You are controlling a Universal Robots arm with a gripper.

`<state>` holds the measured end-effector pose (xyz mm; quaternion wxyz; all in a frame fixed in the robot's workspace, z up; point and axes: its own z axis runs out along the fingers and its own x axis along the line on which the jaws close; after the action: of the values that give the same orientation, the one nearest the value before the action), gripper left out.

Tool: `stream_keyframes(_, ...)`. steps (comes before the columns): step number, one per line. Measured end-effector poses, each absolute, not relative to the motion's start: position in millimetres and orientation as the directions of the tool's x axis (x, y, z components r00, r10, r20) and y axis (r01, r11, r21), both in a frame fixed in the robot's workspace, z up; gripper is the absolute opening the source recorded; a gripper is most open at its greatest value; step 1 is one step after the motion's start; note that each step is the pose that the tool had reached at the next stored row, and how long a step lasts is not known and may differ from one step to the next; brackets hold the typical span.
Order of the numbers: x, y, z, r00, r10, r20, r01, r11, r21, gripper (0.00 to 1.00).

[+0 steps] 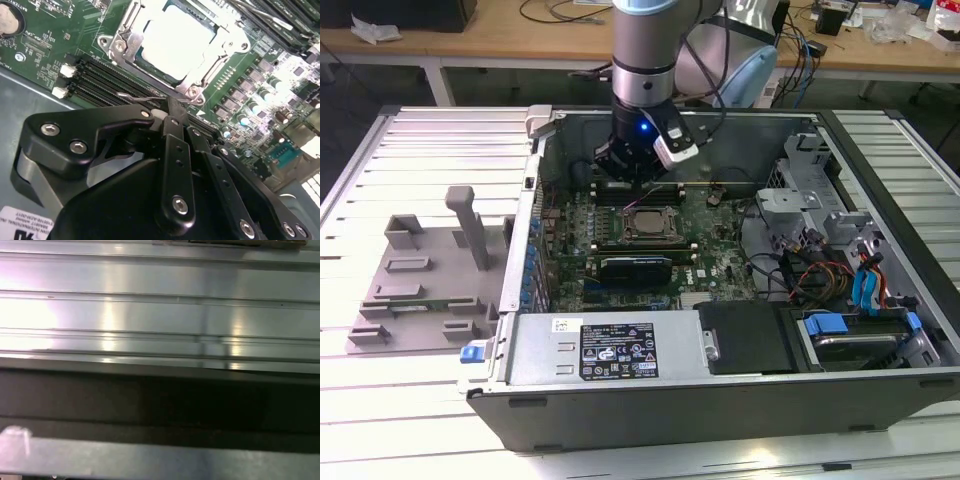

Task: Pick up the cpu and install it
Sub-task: 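Install the first cpu locking lever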

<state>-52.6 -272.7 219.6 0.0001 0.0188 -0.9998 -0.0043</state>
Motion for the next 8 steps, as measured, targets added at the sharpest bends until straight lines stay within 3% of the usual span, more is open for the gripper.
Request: stream_keyframes(8,-41.3,-272.7,211.6,-0.999,-0.038,0.0,-0.038,0.999,0.009,0.11)
